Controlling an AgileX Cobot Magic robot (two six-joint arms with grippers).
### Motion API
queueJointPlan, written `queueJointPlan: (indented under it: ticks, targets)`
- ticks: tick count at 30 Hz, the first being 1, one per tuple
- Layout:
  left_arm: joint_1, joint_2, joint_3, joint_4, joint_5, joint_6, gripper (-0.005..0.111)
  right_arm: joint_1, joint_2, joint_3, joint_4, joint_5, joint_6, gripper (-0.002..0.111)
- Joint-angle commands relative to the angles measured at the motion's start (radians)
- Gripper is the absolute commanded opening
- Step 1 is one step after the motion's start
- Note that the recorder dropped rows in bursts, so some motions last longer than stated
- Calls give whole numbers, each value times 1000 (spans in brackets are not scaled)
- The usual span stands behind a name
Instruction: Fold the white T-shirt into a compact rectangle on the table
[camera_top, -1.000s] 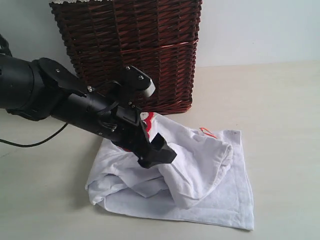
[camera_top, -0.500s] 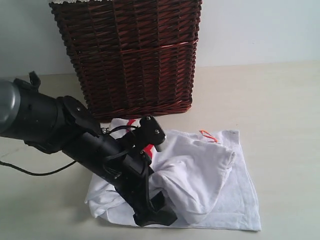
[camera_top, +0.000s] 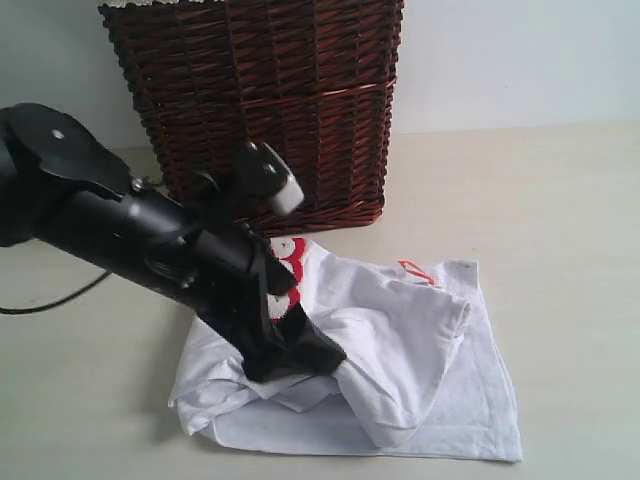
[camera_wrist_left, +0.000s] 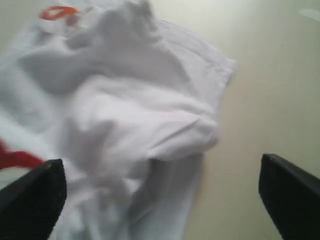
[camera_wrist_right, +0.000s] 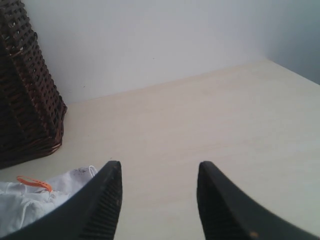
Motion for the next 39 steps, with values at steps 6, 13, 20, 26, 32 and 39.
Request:
queueJointPlan:
  ticks: [6, 13, 20, 26, 32, 39]
  targets:
    - [177, -466, 70, 276, -467, -184, 0, 3, -5, 5, 0, -12, -8, 46]
    - [330, -759, 70, 306, -400, -432, 9, 3, -5, 5, 0, -12, -8, 46]
    - [548, -962, 145, 380, 13, -919, 12, 3, -5, 5, 0, -12, -8, 46]
    - [605, -1049, 359, 308, -40, -949, 12, 3, -5, 5, 0, -12, -8, 46]
    - [607, -1061, 415, 361, -100, -893, 12, 3, -5, 5, 0, -12, -8, 46]
    - [605, -1119, 584, 328, -362, -707, 12, 3, -5, 5, 0, -12, -8, 46]
